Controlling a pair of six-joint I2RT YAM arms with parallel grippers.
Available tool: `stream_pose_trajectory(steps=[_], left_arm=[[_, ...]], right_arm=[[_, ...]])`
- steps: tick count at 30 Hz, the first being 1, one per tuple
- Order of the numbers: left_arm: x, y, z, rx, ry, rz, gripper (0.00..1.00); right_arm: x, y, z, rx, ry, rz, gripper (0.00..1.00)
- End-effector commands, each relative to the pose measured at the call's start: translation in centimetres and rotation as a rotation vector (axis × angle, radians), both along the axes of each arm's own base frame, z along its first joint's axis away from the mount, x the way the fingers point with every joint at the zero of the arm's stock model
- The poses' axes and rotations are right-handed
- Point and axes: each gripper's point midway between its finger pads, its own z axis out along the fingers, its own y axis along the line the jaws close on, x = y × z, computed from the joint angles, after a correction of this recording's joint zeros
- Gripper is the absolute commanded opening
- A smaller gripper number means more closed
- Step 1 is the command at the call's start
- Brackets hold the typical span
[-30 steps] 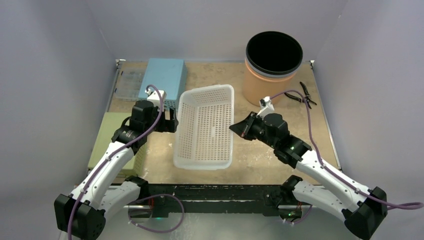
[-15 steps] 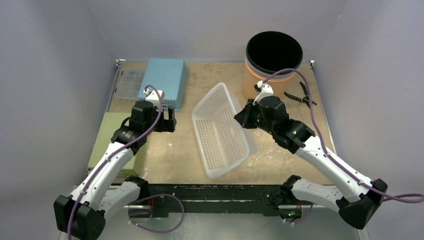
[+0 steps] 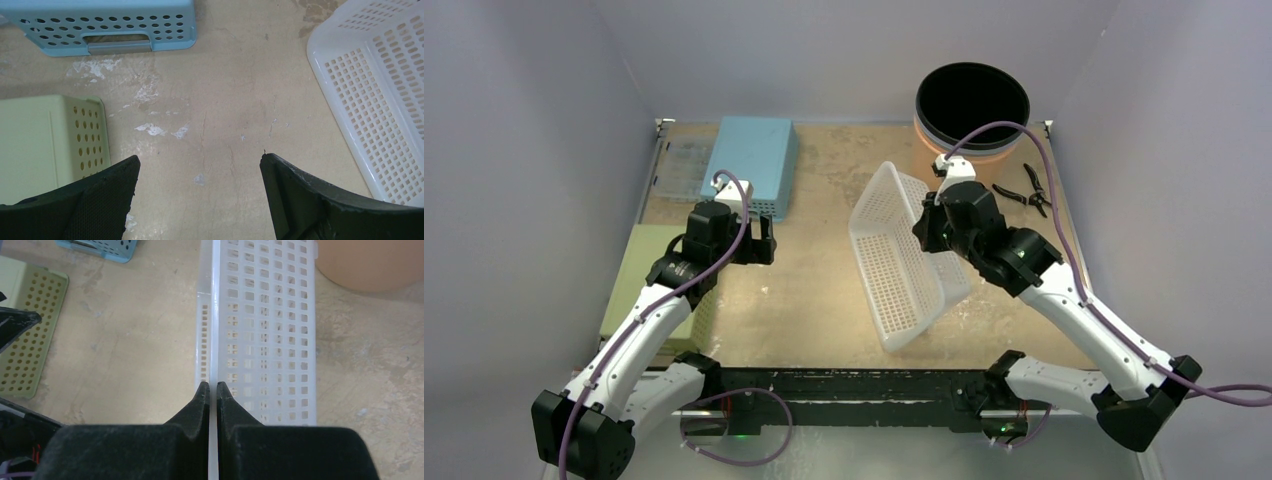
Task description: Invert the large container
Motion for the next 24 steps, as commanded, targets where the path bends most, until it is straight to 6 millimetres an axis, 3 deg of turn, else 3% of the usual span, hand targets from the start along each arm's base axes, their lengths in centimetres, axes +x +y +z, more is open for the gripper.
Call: stream_pose_trajectory(steps=[1, 4, 9, 14, 24], left_arm=[[0.3, -0.2, 0.8, -0.023, -0.021, 0.012, 0.9], [0.3, -0.1, 0.8, -0.021, -0.02, 0.016, 0.9], [0.3, 0.1, 0.9, -0.018, -0.025, 0.027, 0.9], [0.3, 0.7, 1.2, -0.009, -0.036, 0.061, 0.9], [0.4, 1.5, 1.8, -0.017, -0.051, 0.126, 0.9]], right_arm=[[0.6, -0.4, 2.0, -0.053, -0.057, -0.005, 0.0], [0.4, -0.2, 1.9, -0.128, -0.065, -0.038, 0.0], [-0.5, 2.5, 2.2, -0.216, -0.093, -0.047, 0.0], [-1.2, 4.4, 1.1, -0.351, -0.111, -0.063, 0.0], [-3.1, 8.6, -0.9, -0.442, -0.122, -0.054, 0.0]])
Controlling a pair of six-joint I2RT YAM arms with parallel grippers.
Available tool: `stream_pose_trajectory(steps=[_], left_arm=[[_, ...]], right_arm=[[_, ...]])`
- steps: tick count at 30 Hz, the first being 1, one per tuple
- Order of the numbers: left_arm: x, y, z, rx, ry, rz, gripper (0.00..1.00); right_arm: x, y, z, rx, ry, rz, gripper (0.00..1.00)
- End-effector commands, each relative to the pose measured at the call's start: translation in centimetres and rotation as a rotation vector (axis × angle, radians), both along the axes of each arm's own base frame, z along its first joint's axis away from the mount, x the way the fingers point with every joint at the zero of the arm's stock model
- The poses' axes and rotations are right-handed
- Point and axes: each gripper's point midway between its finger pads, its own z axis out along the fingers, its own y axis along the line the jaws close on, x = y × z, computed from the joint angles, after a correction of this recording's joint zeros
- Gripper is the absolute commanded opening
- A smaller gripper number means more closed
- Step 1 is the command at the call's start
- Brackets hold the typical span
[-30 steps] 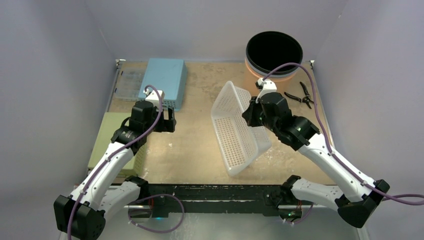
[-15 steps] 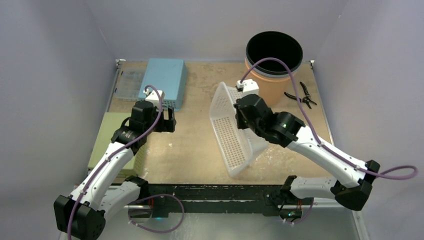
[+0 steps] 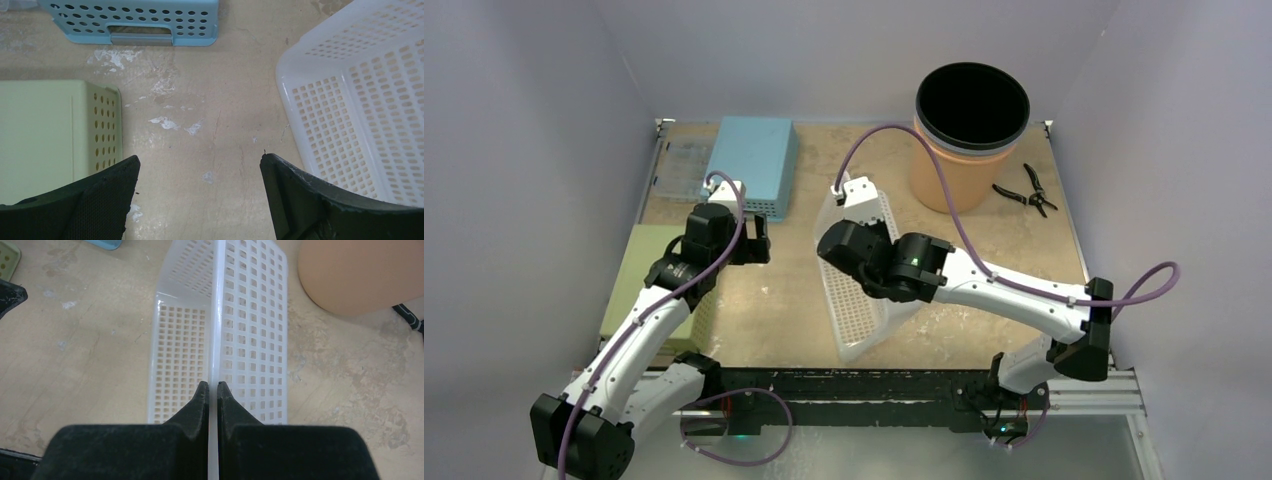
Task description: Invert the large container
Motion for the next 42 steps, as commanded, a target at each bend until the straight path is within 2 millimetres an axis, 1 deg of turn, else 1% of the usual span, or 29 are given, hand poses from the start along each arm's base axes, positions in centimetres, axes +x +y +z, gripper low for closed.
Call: stream_pose_trajectory(steps=[1, 3, 5, 6, 7, 9, 12, 14, 16, 17, 20, 22, 23, 24, 27, 28, 29, 30, 33, 36, 38, 40, 42], left_arm=[[0.5, 0.3, 2.0, -0.031, -0.063, 0.04, 0.9], [0.4, 0.2, 2.1, -0.045, -0.066, 0.045, 0.92], [0.1, 0.0, 2.2, -0.065, -0.062, 0.043, 0.92], [0.0, -0.2, 2.3, -0.087, -0.058, 0.052, 0.93], [-0.2, -0.6, 2.4, -0.126, -0.058, 0.053, 0.93], [-0.9, -2.2, 2.5, -0.23, -0.052, 0.016, 0.93], [-2.0, -4.4, 3.2, -0.392, -0.045, -0.028, 0.93], [-2.6, -5.7, 4.4, -0.487, -0.052, -0.067, 0.93], [-2.8, -6.6, 5.7, -0.567, -0.065, -0.084, 0.93], [-2.8, -6.8, 6.3, -0.6, -0.069, -0.083, 0.93], [-2.1, -7.9, 8.3, -0.703, -0.085, -0.082, 0.95], [-1.1, -8.6, 9.6, -0.764, -0.075, -0.068, 0.95], [-0.5, -8.9, 9.9, -0.79, -0.052, -0.047, 0.95], [0.2, -9.3, 10.6, -0.816, -0.034, -0.035, 0.94], [2.1, -11.7, 12.4, -0.894, 0.0, -0.071, 0.92], [2.7, -12.2, 12.7, -0.901, 0.009, -0.07, 0.91], [3.3, -12.7, 13.4, -0.9, 0.004, -0.068, 0.9], [3.8, -13.2, 13.5, -0.889, 0.014, -0.059, 0.89], [4.6, -14.5, 12.8, -0.852, 0.064, -0.044, 0.88], [4.5, -15.8, 12.0, -0.814, 0.098, -0.029, 0.84], [4.5, -16.4, 11.5, -0.796, 0.11, -0.025, 0.79], [4.4, -16.8, 10.8, -0.77, 0.123, -0.021, 0.73], [4.4, -16.8, 10.0, -0.73, 0.132, -0.003, 0.72]], right_arm=[[-0.7, -0.5, -1.0, -0.059, 0.014, -0.053, 0.0], [-0.8, 0.3, -1.2, -0.012, 0.029, -0.037, 0.0], [-1.3, 1.4, -0.9, 0.079, 0.049, -0.002, 0.0], [-1.7, 1.8, -1.2, 0.113, 0.067, 0.022, 0.0], [-1.7, 2.4, -0.8, 0.171, 0.06, 0.032, 0.0], [-2.0, 2.8, -0.3, 0.246, 0.06, 0.041, 0.0], [-1.9, 2.7, -0.2, 0.333, 0.076, 0.019, 0.0], [-1.6, 2.6, -0.6, 0.384, 0.106, 0.008, 0.0], [-1.6, 3.0, -0.9, 0.432, 0.137, 0.019, 0.0], [-1.6, 3.1, -0.8, 0.452, 0.134, 0.031, 0.0], [-1.7, 3.3, 0.2, 0.497, 0.099, 0.08, 0.0], [-1.7, 3.2, 0.7, 0.503, 0.077, 0.103, 0.0], [-1.7, 3.2, 0.8, 0.497, 0.07, 0.11, 0.0], [-1.6, 3.1, 0.8, 0.487, 0.065, 0.118, 0.0], [-1.6, 3.2, 0.7, 0.456, 0.062, 0.133, 0.0], [-1.6, 3.3, 0.6, 0.446, 0.065, 0.14, 0.0], [-1.6, 3.5, 0.6, 0.444, 0.067, 0.145, 0.0], [-1.6, 3.6, 0.5, 0.44, 0.071, 0.146, 0.0], [-1.5, 3.9, 0.4, 0.444, 0.073, 0.151, 0.0], [-1.4, 3.9, 0.5, 0.435, 0.066, 0.15, 0.0], [-1.3, 3.9, 0.6, 0.431, 0.062, 0.151, 0.0], [-1.2, 3.8, 0.8, 0.429, 0.053, 0.15, 0.0], [-1.2, 3.8, 1.0, 0.429, 0.046, 0.155, 0.0]])
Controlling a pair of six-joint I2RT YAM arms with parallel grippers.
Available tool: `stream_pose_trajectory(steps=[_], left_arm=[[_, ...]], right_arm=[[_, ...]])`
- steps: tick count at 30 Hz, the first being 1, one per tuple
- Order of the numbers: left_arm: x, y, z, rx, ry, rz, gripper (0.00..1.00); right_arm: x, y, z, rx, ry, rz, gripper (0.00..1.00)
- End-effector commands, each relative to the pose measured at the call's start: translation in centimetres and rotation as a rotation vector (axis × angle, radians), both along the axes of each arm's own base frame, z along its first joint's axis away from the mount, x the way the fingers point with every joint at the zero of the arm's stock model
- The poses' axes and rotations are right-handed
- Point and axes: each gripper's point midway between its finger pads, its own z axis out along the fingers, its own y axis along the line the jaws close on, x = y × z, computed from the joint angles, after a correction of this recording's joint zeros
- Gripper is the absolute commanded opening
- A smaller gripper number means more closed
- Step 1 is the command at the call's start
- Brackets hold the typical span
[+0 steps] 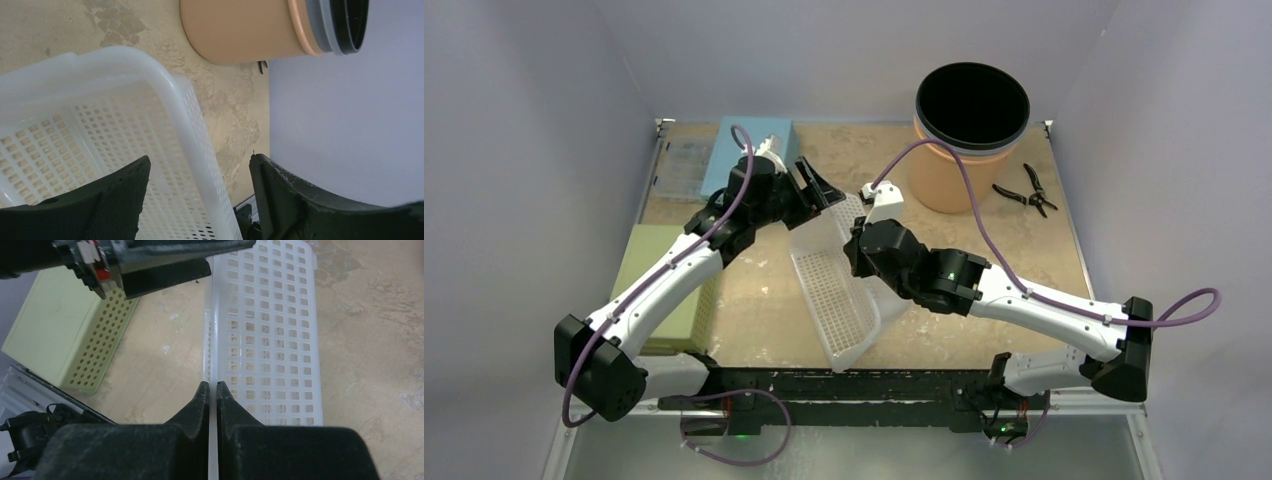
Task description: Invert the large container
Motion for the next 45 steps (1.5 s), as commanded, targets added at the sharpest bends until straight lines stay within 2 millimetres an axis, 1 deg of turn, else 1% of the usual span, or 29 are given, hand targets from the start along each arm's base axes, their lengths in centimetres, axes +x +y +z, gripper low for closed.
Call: stream_pose_trajectory(steps=[1, 4, 6, 8, 10, 12, 16, 17, 19, 22, 25, 26, 29, 32, 34, 36, 40, 42, 44, 45], left_arm=[[0.5, -0.1, -0.3, 0.061, 0.012, 0.046, 0.69], [0.4, -0.3, -1.4, 0.087, 0.033, 0.048, 0.58], [0.4, -0.5, -1.7, 0.081, 0.033, 0.047, 0.53], [0.5, -0.6, -2.1, 0.076, 0.037, 0.046, 0.46], [0.5, -0.6, -2.4, 0.076, 0.039, 0.045, 0.39], [0.4, -0.6, -2.6, 0.077, 0.041, 0.046, 0.3], [0.1, -0.8, -2.1, 0.03, 0.022, 0.039, 0.13], [0.1, -1.1, -1.7, 0.001, 0.007, 0.032, 0.08], [-0.1, -1.5, -1.3, -0.046, -0.006, 0.02, 0.01], [-0.3, -1.9, -0.8, -0.097, -0.021, 0.008, 0.0], [-0.5, -2.0, -0.2, -0.14, -0.048, 0.001, 0.0], [-0.4, -2.1, 0.4, -0.164, -0.069, -0.002, 0.0], [-0.6, -2.1, 1.3, -0.218, -0.105, -0.025, 0.0], [-0.6, -2.2, 2.4, -0.281, -0.139, -0.061, 0.0], [-0.7, -2.2, 3.0, -0.328, -0.159, -0.077, 0.0], [-0.9, -2.3, 3.7, -0.384, -0.181, -0.098, 0.0], [-1.5, -2.4, 5.5, -0.507, -0.224, -0.144, 0.0], [-1.8, -2.4, 6.4, -0.542, -0.249, -0.167, 0.0], [-2.1, -2.3, 7.5, -0.593, -0.272, -0.184, 0.0], [-2.2, -2.2, 8.1, -0.617, -0.284, -0.191, 0.0]], right_arm=[[0.2, 0.2, 1.2, -0.007, -0.035, 0.018, 0.0], [0.2, 0.4, 1.6, -0.004, -0.046, 0.037, 0.0], [0.0, 0.8, 1.8, 0.003, -0.049, 0.061, 0.0], [-0.5, 1.4, 1.9, 0.02, -0.043, 0.102, 0.0], [-1.4, 2.1, 1.9, 0.051, -0.022, 0.161, 0.0], [-1.8, 2.3, 2.2, 0.084, -0.016, 0.177, 0.0], [-2.4, 2.6, 3.0, 0.137, -0.023, 0.206, 0.0], [-2.5, 2.7, 3.2, 0.143, -0.025, 0.215, 0.0], [-2.6, 2.9, 3.5, 0.148, -0.027, 0.232, 0.02], [-2.9, 2.9, 3.9, 0.162, -0.027, 0.241, 0.09], [-3.1, 2.4, 5.1, 0.199, -0.046, 0.242, 0.19], [-3.0, 2.1, 5.6, 0.214, -0.056, 0.237, 0.22], [-2.5, 0.4, 6.8, 0.25, -0.083, 0.191, 0.35], [-1.6, -2.3, 7.5, 0.275, -0.104, 0.11, 0.44], [-0.6, -4.1, 7.3, 0.274, -0.108, 0.043, 0.49], [0.2, -5.8, 6.5, 0.257, -0.099, -0.02, 0.54], [2.2, -8.2, 3.6, 0.225, 0.003, -0.109, 0.55], [3.0, -8.8, 2.5, 0.259, 0.052, -0.102, 0.56], [3.2, -8.6, 1.7, 0.32, 0.088, -0.058, 0.58], [3.1, -8.4, 1.8, 0.352, 0.097, -0.033, 0.6]])
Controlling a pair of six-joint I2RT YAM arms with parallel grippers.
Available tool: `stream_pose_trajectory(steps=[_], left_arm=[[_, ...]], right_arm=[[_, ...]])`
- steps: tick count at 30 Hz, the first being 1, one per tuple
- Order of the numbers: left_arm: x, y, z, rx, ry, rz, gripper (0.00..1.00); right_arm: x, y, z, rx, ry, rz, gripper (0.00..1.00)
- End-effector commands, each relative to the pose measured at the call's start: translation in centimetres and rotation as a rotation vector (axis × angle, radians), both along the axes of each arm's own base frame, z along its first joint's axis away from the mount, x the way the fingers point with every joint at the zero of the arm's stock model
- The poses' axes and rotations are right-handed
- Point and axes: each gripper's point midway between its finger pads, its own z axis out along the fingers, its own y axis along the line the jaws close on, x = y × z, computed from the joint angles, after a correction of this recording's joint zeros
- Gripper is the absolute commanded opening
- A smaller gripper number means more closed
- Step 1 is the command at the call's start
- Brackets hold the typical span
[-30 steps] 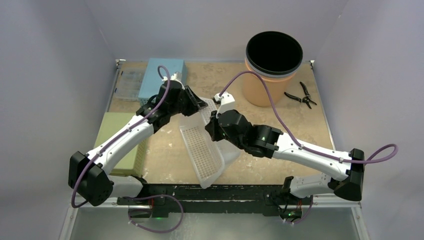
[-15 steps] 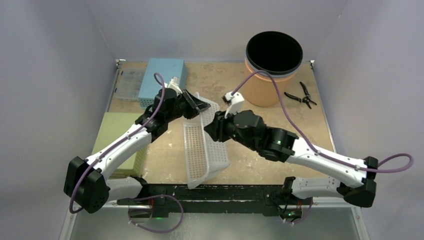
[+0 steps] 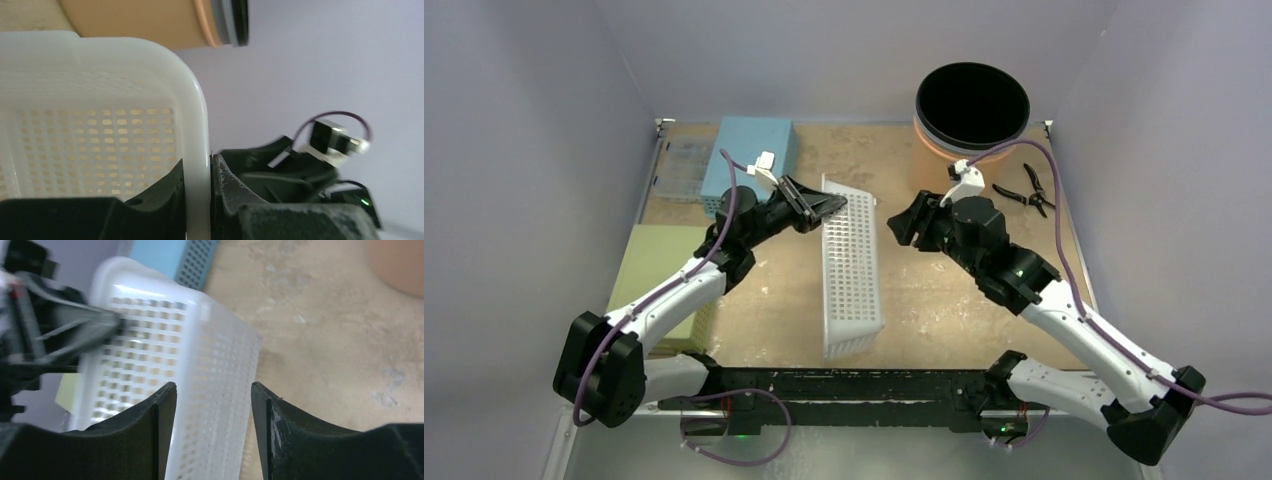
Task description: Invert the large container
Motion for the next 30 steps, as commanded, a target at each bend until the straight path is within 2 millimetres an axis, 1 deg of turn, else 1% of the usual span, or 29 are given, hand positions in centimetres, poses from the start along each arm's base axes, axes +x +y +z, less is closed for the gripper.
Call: stream_pose_trajectory(steps=[1, 3, 6, 9, 12, 14, 16, 20, 23, 27, 30], left_arm=[[-1.0, 0.4, 7.7, -0.206, -0.265, -0.046, 0.0], [-1.1, 0.7, 8.2, -0.237, -0.279, -0.049, 0.0], [-1.2, 1.5, 8.0, -0.288, -0.29, -0.042, 0.0], [-1.2, 2.4, 6.9, -0.325, -0.284, -0.026, 0.0], [-1.3, 2.4, 5.3, -0.327, -0.268, -0.03, 0.0], [-1.5, 2.4, 4.6, -0.335, -0.268, -0.043, 0.0], [-1.7, 2.7, 4.0, -0.36, -0.267, -0.053, 0.0], [-1.6, 2.6, 1.3, -0.309, -0.228, -0.065, 0.0], [-1.4, 2.4, -1.0, -0.235, -0.203, -0.07, 0.0], [-0.9, 2.4, -4.2, -0.096, -0.17, -0.059, 0.0], [-0.6, 2.4, -7.1, 0.032, -0.118, -0.063, 0.0]], right_arm=[[-0.8, 1.1, -1.2, 0.136, 0.078, 0.139, 0.62], [-1.0, 1.6, -0.6, 0.176, 0.069, 0.174, 0.67], [-1.2, 2.0, 0.5, 0.226, 0.056, 0.208, 0.71], [-1.3, 1.9, 1.5, 0.254, 0.043, 0.206, 0.75], [-1.5, 2.0, 2.1, 0.283, 0.031, 0.209, 0.78], [-1.6, 2.4, 2.1, 0.296, 0.035, 0.227, 0.79], [-1.7, 3.0, 1.5, 0.297, 0.055, 0.259, 0.79], [-1.8, 4.0, 0.3, 0.29, 0.092, 0.31, 0.79], [-1.7, 4.0, 0.1, 0.284, 0.091, 0.307, 0.81], [-1.1, 2.7, -0.1, 0.246, 0.082, 0.228, 0.87], [-0.3, 1.2, -0.9, 0.179, 0.089, 0.138, 0.9]])
